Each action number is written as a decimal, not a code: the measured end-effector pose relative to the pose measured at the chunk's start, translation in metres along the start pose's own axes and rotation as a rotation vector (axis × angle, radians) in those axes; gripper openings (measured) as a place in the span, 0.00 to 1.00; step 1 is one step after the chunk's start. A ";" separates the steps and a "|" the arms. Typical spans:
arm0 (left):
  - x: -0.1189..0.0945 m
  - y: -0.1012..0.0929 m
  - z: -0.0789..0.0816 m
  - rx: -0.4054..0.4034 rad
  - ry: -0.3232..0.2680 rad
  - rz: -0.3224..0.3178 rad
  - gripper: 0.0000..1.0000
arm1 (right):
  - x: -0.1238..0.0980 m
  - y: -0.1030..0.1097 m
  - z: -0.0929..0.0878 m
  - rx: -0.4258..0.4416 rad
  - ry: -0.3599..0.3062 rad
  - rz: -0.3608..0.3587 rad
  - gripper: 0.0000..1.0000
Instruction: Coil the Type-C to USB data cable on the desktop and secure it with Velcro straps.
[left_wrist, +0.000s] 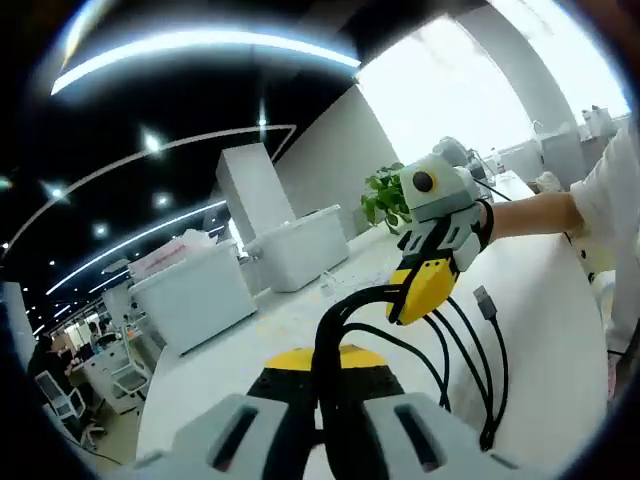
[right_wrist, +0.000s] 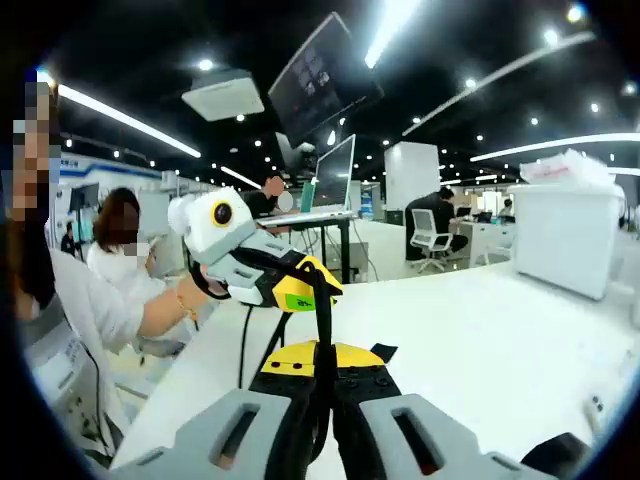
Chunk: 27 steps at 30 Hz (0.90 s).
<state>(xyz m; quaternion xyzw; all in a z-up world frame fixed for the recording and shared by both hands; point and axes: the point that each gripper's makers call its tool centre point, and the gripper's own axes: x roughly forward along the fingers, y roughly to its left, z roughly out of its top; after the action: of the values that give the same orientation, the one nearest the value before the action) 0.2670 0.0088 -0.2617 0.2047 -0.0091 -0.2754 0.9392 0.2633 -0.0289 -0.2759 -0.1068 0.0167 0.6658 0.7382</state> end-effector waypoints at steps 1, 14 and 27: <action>-0.001 0.001 -0.003 0.002 0.015 0.015 0.07 | 0.003 -0.001 0.001 -0.042 0.001 -0.021 0.12; 0.010 -0.009 -0.041 -0.170 0.174 0.028 0.07 | 0.041 -0.008 -0.011 -0.374 0.126 -0.190 0.07; 0.023 -0.014 -0.085 -0.039 0.213 0.058 0.13 | 0.055 -0.022 -0.066 -0.257 0.245 -0.038 0.05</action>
<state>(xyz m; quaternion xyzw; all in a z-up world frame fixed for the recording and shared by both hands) 0.2900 0.0186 -0.3468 0.2143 0.0902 -0.2248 0.9462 0.2988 0.0114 -0.3463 -0.2810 0.0192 0.6305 0.7233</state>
